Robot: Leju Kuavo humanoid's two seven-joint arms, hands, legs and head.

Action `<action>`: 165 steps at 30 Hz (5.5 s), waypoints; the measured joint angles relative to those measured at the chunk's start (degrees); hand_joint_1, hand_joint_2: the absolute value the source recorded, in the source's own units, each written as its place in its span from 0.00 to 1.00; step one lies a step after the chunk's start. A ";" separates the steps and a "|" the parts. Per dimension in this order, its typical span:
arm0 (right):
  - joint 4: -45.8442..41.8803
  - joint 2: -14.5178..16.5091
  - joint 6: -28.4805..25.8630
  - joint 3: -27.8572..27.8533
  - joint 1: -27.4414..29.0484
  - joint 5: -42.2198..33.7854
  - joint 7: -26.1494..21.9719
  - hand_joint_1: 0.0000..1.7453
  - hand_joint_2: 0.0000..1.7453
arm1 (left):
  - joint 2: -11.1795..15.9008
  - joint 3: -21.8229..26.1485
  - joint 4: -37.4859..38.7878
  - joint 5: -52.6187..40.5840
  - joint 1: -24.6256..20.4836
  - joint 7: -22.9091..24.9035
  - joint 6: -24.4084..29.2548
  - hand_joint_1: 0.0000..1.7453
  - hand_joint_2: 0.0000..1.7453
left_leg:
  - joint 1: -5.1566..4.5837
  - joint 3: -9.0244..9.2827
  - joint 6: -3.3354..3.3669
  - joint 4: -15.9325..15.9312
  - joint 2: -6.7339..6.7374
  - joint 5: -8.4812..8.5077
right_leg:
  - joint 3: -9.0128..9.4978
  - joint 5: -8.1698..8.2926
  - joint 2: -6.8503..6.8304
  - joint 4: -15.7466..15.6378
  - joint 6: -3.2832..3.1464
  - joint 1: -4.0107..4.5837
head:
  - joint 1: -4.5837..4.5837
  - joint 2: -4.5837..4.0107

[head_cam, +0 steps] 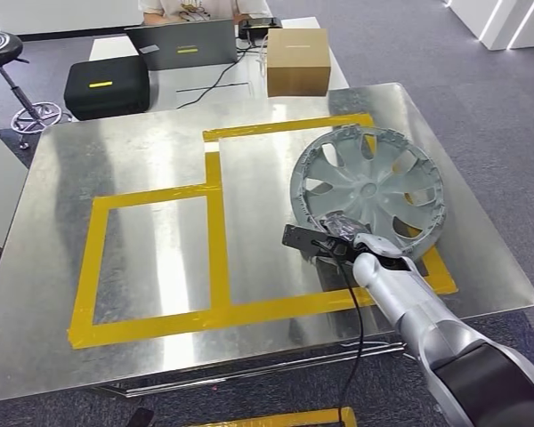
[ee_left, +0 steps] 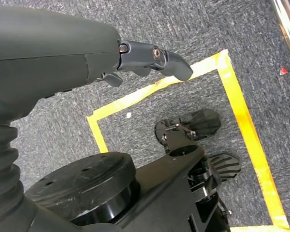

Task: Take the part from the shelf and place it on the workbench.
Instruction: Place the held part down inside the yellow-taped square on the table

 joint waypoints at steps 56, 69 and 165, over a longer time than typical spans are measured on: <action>-0.11 15.97 3.55 10.02 -5.50 6.09 -5.73 0.91 1.00 | 0.46 -0.05 0.02 -0.70 -0.55 -0.34 -1.18 0.00 1.00 | 0.27 -0.46 -3.08 -0.75 0.00 0.58 | -0.69 0.76 0.16 -0.30 -1.19 0.20 | 0.04 0.00; 0.13 11.43 2.84 9.86 -5.36 3.80 -2.23 0.91 1.00 | 0.73 -0.04 0.02 -0.63 -0.19 -0.60 -1.22 0.00 1.00 | 0.26 -0.51 -3.03 -0.75 0.01 0.74 | -0.76 1.01 0.20 -0.32 -1.15 0.19 | 0.04 0.00; -85.45 -39.07 -24.10 -59.76 33.73 -23.84 -14.21 0.00 0.00 | -2.63 8.91 -0.47 4.59 2.87 -10.82 3.73 0.00 0.00 | -0.07 -0.22 -1.91 -0.69 -1.44 -0.15 | 0.20 -0.07 -1.21 -0.65 -0.25 -0.09 | 0.07 0.00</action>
